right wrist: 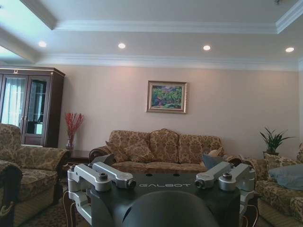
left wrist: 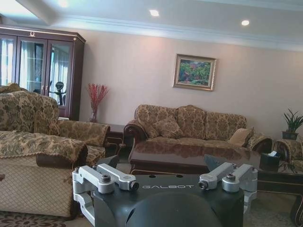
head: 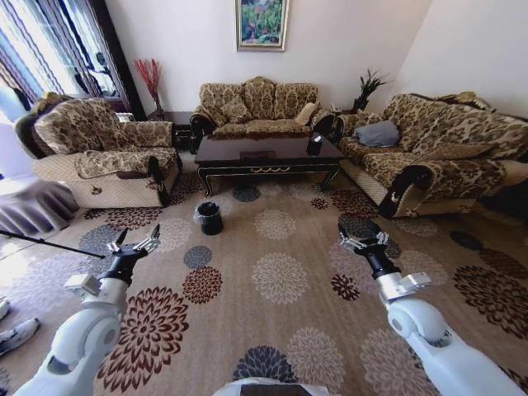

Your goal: Move to the front of the table and pick up the trash from the floor, then place it into the trash bin.

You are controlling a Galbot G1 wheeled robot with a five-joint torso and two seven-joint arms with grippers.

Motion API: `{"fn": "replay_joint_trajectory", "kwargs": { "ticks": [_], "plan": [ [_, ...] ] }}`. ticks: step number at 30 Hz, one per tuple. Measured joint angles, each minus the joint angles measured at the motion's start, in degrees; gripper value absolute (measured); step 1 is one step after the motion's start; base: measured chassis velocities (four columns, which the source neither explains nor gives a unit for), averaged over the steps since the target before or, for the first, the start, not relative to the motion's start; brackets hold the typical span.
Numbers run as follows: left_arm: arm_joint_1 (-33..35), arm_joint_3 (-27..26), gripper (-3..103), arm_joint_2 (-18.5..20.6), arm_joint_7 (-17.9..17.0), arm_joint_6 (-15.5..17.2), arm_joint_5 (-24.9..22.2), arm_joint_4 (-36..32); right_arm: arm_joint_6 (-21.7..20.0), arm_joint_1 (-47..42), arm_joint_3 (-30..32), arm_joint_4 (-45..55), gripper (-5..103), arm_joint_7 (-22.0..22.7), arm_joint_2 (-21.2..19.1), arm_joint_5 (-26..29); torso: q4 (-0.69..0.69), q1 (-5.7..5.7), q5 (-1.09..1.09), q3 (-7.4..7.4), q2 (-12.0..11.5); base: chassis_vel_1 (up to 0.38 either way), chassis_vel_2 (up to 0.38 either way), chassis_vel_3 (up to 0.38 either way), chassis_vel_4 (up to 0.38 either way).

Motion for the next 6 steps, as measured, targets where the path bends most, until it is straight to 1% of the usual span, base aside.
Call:
{"fn": "replay_joint_trajectory", "kwargs": {
  "ticks": [4,6],
  "plan": [
    [0.1,0.0,100,-0.1,-0.5,0.7,0.3,0.0,-1.1,0.2,0.4,0.6,100,2.4,-0.1,0.0,0.00,-0.08,0.00,-0.09,-0.2,0.000,0.000,0.000,0.000],
    [0.2,0.0,100,-0.1,-0.6,0.8,0.3,0.0,-1.2,0.2,0.5,0.8,100,2.7,-0.1,0.1,0.00,-0.08,0.00,-0.11,-0.2,0.000,0.000,0.000,0.000]
  ]
}}
